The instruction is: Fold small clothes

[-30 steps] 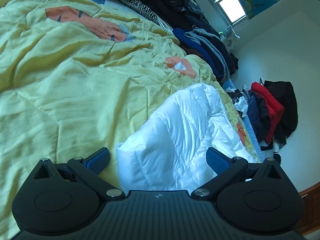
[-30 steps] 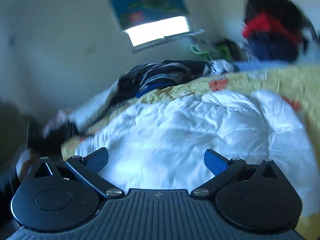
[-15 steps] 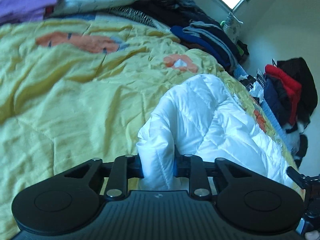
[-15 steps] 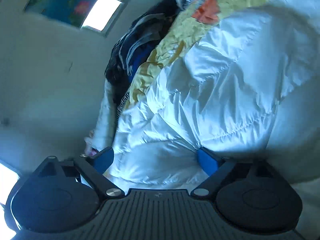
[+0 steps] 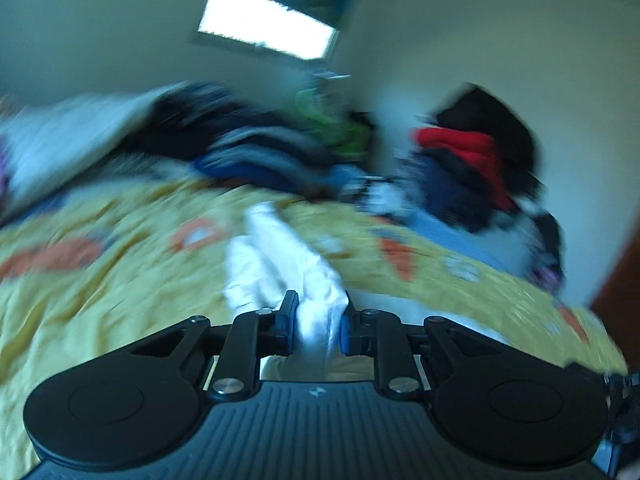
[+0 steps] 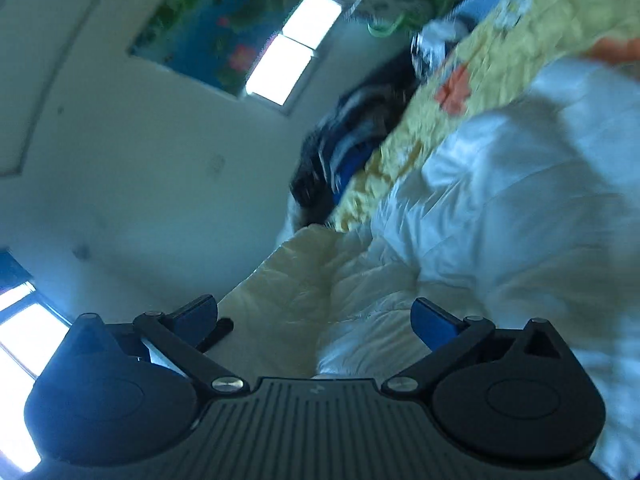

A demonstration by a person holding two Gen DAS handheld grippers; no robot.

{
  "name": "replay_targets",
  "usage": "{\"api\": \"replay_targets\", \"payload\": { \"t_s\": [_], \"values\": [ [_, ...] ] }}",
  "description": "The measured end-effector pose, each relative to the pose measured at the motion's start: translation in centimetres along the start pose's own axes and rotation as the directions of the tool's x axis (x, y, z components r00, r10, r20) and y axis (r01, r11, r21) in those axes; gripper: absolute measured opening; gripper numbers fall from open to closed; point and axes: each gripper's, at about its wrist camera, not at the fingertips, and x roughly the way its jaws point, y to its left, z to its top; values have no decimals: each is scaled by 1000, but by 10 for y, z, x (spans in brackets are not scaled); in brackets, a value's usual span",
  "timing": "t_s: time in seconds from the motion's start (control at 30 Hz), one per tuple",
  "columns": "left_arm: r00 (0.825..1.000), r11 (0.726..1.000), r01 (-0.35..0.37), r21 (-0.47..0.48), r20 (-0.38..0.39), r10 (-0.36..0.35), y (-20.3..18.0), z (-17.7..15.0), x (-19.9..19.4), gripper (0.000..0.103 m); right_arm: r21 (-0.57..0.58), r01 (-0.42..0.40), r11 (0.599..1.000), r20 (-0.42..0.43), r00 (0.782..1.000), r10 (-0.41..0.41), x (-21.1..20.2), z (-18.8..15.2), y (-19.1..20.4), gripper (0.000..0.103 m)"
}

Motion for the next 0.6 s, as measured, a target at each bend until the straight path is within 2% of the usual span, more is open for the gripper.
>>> {"api": "replay_targets", "payload": {
  "t_s": [0.07, 0.13, 0.17, 0.23, 0.3, 0.37, 0.4, 0.43, 0.47, 0.5, 0.53, 0.57, 0.6],
  "values": [
    [997, 981, 63, 182, 32, -70, -46, -9, -7, 18, 12, -23, 1000, 42, 999, 22, -27, 3, -2, 102],
    [985, 928, 148, 343, 35, -170, -92, -29, -15, 15, 46, -64, 997, 65, 996, 61, -43, 11, -9, 102],
    [973, 888, 203, 413, 13, -229, -114, -43, -18, 15, 68, -83, 994, 73, 994, 78, -51, 15, -13, 102],
    [957, 822, 261, 507, -26, -288, -148, -71, -22, 15, 115, -89, 989, 79, 994, 80, -58, 21, -25, 102],
    [946, 796, 301, 525, -59, -318, -163, -90, -26, 16, 143, -50, 988, 81, 996, 39, -63, 26, -33, 102],
    [946, 816, 305, 492, -59, -318, -155, -101, -28, 16, 137, -42, 990, 59, 998, 34, -67, 23, -35, 102],
    [955, 840, 281, 464, -47, -293, -146, -104, -28, 17, 124, -42, 991, 43, 998, 37, -70, 21, -35, 102],
    [966, 870, 247, 427, -34, -257, -134, -105, -27, 27, 112, -40, 993, 32, 999, 36, -70, 17, -35, 102],
    [977, 903, 202, 379, -20, -210, -119, -106, -26, 47, 103, -37, 994, 23, 999, 35, -73, 15, -35, 102],
    [989, 939, 138, 316, 0, -145, -97, -105, -26, 62, 102, -35, 994, 20, 999, 34, -74, 13, -38, 102],
    [997, 967, 65, 244, 25, -73, -74, -103, -26, 91, 108, -36, 993, 18, 999, 34, -74, 11, -39, 102],
    [998, 988, -12, 157, 56, 3, -49, -101, -30, 99, 116, -40, 992, 13, 999, 39, -75, 9, -41, 102],
    [993, 996, -83, 39, 83, 79, -19, -98, -35, 99, 123, -50, 991, 8, 999, 49, -75, 7, -42, 102]
  ]
}}
